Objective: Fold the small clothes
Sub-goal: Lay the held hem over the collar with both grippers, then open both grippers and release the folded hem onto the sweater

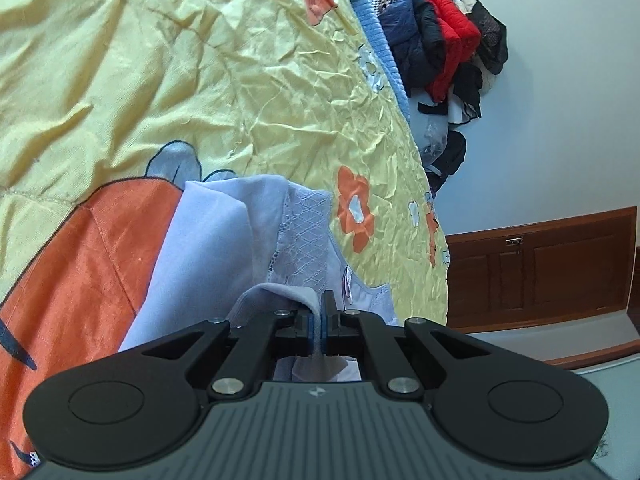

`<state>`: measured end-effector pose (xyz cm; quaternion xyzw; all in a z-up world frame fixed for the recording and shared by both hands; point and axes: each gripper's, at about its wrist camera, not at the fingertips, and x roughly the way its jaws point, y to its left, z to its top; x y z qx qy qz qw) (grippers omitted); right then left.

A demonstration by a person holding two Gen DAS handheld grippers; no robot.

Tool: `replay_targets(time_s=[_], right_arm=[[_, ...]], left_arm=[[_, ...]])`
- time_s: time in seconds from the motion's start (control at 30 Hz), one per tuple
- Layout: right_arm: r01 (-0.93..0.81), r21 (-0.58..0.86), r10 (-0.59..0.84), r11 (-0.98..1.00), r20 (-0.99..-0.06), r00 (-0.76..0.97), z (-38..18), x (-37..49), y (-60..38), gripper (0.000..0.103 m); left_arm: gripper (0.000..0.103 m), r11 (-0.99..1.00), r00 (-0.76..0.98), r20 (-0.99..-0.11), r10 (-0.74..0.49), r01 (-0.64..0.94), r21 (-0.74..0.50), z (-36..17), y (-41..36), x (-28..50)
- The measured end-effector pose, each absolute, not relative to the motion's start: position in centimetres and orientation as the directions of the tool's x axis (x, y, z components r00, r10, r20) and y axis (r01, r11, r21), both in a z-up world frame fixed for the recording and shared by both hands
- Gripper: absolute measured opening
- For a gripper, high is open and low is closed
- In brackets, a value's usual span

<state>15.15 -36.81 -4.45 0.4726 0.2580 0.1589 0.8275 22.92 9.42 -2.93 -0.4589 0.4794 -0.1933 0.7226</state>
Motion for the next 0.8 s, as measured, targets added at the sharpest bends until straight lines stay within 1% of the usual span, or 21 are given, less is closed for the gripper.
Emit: replay_targets(time_s=[0.03, 0.1, 0.2, 0.27, 0.3, 0.33, 0.4, 0.47, 0.5, 0.53, 0.63, 0.73, 0.8], right_arm=[[-0.022, 0.863, 0.513, 0.505, -0.28, 0.812, -4.4, 15.1, -36.8, 0.023], [-0.025, 0.857, 0.526, 0.514, -0.292, 0.799, -4.4, 15.1, -36.6, 0.028], [-0.038, 0.845, 0.54, 0.534, -0.306, 0.784, -4.0, 14.8, -36.1, 0.029], [-0.042, 0.832, 0.536, 0.553, -0.316, 0.783, -3.7, 14.6, -35.7, 0.029], [-0.044, 0.831, 0.539, 0.554, -0.318, 0.78, -3.6, 14.5, -35.6, 0.029], [-0.046, 0.833, 0.545, 0.551, -0.317, 0.776, -3.6, 14.4, -35.5, 0.029], [-0.051, 0.828, 0.546, 0.559, -0.32, 0.774, -3.4, 14.3, -35.4, 0.029], [-0.058, 0.817, 0.544, 0.574, -0.328, 0.772, -3.2, 14.2, -35.3, 0.027], [-0.06, 0.813, 0.542, 0.58, -0.33, 0.773, -3.1, 14.2, -35.3, 0.021], [-0.06, 0.808, 0.54, 0.585, -0.334, 0.772, -3.0, 14.4, -35.3, 0.017], [-0.067, 0.81, 0.542, 0.583, -0.327, 0.774, -2.7, 14.8, -35.3, 0.015], [-0.069, 0.815, 0.538, 0.576, -0.313, 0.783, -2.4, 15.4, -35.5, 0.013], [-0.066, 0.825, 0.534, 0.562, -0.301, 0.79, -2.3, 15.9, -35.8, 0.012]], left_arm=[[0.004, 0.501, 0.462, -0.516, -0.721, -0.165, -0.849, -3.1, 9.5, 23.0], [0.005, 0.5, 0.452, -0.519, -0.726, -0.172, -0.849, -3.2, 9.7, 22.9], [0.007, 0.511, 0.443, -0.522, -0.729, -0.155, -0.845, -3.0, 9.8, 22.5], [0.013, 0.527, 0.43, -0.537, -0.726, -0.153, -0.836, -2.8, 9.7, 22.4], [0.024, 0.531, 0.423, -0.54, -0.727, -0.153, -0.834, -2.7, 9.7, 22.3], [0.042, 0.531, 0.42, -0.541, -0.729, -0.153, -0.834, -2.7, 9.7, 22.2], [0.061, 0.53, 0.431, -0.537, -0.725, -0.15, -0.835, -2.6, 9.7, 21.7], [0.06, 0.53, 0.444, -0.517, -0.732, -0.107, -0.841, -2.2, 9.6, 21.4], [0.049, 0.528, 0.444, -0.505, -0.74, -0.081, -0.845, -2.0, 9.4, 21.4], [0.027, 0.531, 0.437, -0.503, -0.746, -0.067, -0.845, -1.7, 9.2, 21.5], [0.01, 0.561, 0.418, -0.526, -0.74, -0.048, -0.827, -1.3, 8.5, 21.8], [0.005, 0.605, 0.429, -0.561, -0.708, -0.042, -0.796, -0.9, 8.0, 22.1], [0.004, 0.604, 0.448, -0.557, -0.699, -0.046, -0.795, -0.8, 8.1, 22.4]])
